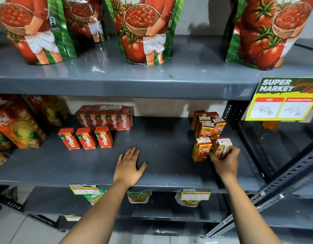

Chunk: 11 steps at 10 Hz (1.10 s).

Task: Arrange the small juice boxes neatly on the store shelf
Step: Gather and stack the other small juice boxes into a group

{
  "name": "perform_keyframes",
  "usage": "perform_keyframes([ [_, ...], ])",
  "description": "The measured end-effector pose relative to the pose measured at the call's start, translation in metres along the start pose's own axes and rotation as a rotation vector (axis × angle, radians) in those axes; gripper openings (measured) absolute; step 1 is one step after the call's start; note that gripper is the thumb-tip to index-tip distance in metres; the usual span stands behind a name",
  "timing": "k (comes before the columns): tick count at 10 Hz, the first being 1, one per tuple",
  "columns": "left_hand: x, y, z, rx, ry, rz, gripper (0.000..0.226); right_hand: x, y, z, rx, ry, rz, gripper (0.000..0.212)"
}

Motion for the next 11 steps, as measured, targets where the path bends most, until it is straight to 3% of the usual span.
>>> perform_keyframes([
  [1, 0.0, 0.0, 0.0, -0.001, -0.002, -0.002, 0.071, -0.003, 0.006, -0.004, 0.178, -0.031, -0.001, 0.077],
  [2, 0.0, 0.0, 0.0, -0.006, -0.003, -0.001, 0.071, -0.012, 0.001, -0.011, 0.214, -0.032, 0.081, 0.057],
  [3, 0.0, 0.0, 0.0, 0.002, -0.005, -0.009, 0.071, -0.017, -0.009, -0.016, 0.118, 0.003, 0.223, 0.04],
  [4, 0.0, 0.0, 0.0, 0.003, -0.007, -0.01, 0.071, -0.014, -0.014, -0.012, 0.054, 0.031, 0.283, 0.055],
  [5, 0.0, 0.0, 0.0, 0.005, -0.006, -0.009, 0.071, -0.016, -0.007, -0.012, 0.133, 0.027, 0.307, 0.071],
  [6, 0.0, -0.002, -0.001, 0.0, -0.003, -0.009, 0.071, -0.016, 0.002, -0.015, 0.298, -0.04, 0.264, 0.067],
  [7, -0.002, 0.0, -0.001, 0.04, -0.004, -0.051, 0.071, -0.023, -0.005, -0.016, 0.294, 0.02, 0.145, 0.053],
  [8, -0.008, 0.0, -0.001, 0.037, 0.04, -0.121, 0.067, -0.014, -0.012, -0.015, 0.19, 0.058, 0.163, 0.054],
  [9, -0.044, -0.005, 0.005, -0.054, 0.312, -0.243, 0.062, -0.013, -0.004, -0.018, 0.25, 0.038, 0.225, 0.063],
  [10, -0.094, 0.002, 0.008, 0.116, 0.381, -0.044, 0.069, -0.008, 0.001, -0.016, 0.369, 0.021, 0.219, 0.076],
  [11, -0.143, 0.023, 0.009, 0.362, 0.303, 0.23, 0.077, -0.002, 0.007, -0.011, 0.44, 0.026, 0.135, 0.072],
])
Point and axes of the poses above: each hand's wrist, its own z-axis away from the middle knuckle, its own y-axis out of the palm, x = y × z, the point moved 8 cm from there along -z, towards the middle knuckle, and after that the axes turned 8 degrees about x, right-handed, at the moved point
